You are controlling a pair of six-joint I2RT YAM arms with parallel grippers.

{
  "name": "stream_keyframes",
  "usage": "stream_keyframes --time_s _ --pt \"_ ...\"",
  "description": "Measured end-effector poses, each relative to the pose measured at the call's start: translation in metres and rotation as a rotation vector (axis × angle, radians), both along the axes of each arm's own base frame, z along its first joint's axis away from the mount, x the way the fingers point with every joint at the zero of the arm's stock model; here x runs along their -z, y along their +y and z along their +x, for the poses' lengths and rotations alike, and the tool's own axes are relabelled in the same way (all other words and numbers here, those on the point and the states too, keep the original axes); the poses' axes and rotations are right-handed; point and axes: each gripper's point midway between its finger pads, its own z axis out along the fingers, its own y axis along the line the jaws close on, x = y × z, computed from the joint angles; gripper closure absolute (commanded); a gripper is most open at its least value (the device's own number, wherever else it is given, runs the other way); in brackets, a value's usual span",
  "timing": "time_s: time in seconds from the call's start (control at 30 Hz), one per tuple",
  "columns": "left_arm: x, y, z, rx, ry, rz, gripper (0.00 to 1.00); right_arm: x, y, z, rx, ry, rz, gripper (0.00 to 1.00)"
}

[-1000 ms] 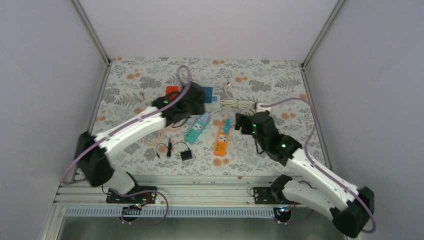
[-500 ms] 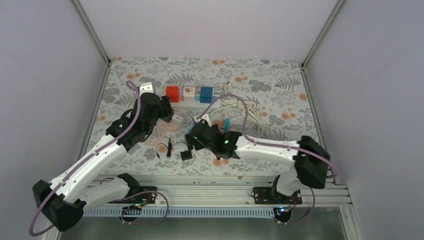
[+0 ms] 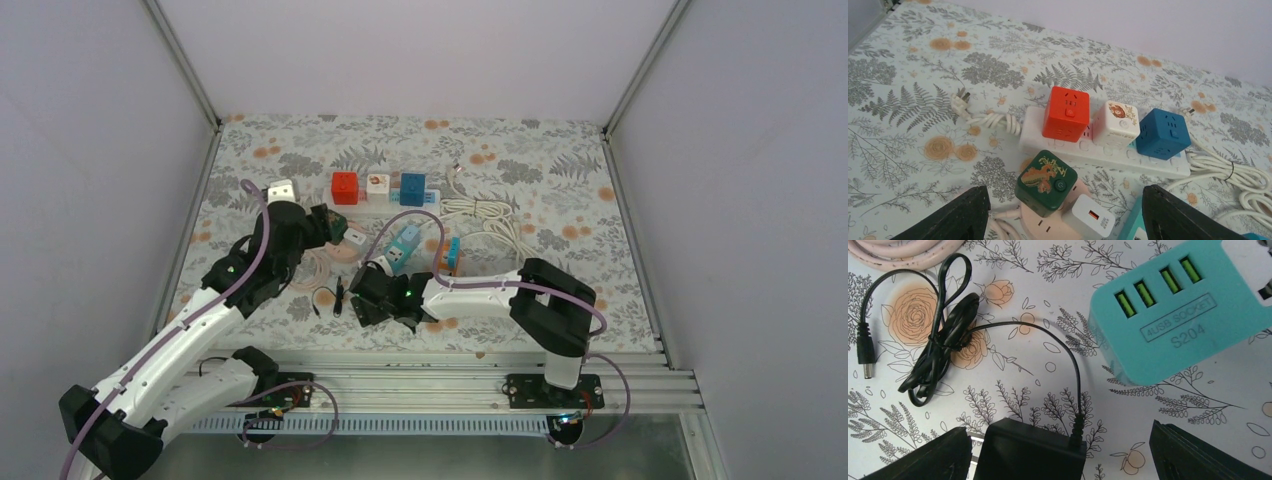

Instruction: Insert the plug

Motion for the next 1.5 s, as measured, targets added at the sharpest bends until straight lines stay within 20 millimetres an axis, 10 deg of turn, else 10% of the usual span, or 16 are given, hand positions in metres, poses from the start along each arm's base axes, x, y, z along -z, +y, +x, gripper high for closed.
stream_keyframes --time_s 0.27,0.57,0.87,1.5 --pt "0.002 -0.007 0.001 0.034 0.001 -0.021 0.24 0.006 0.000 -0.006 -0.007 0.037 -0.009 0.24" --pt "0.003 -0.012 0.003 0.052 0.003 -0.034 0.24 0.008 0.003 -0.013 -0.039 0.070 0.001 0.11" --pt "0.006 -0.014 0.004 0.059 0.016 -0.032 0.24 0.012 0.004 -0.021 -0.096 0.096 -0.004 0.35" --pt "0.013 -0.028 0.002 0.171 0.056 -0.050 0.23 0.016 -0.016 -0.021 -0.218 -0.012 -0.047 0.48"
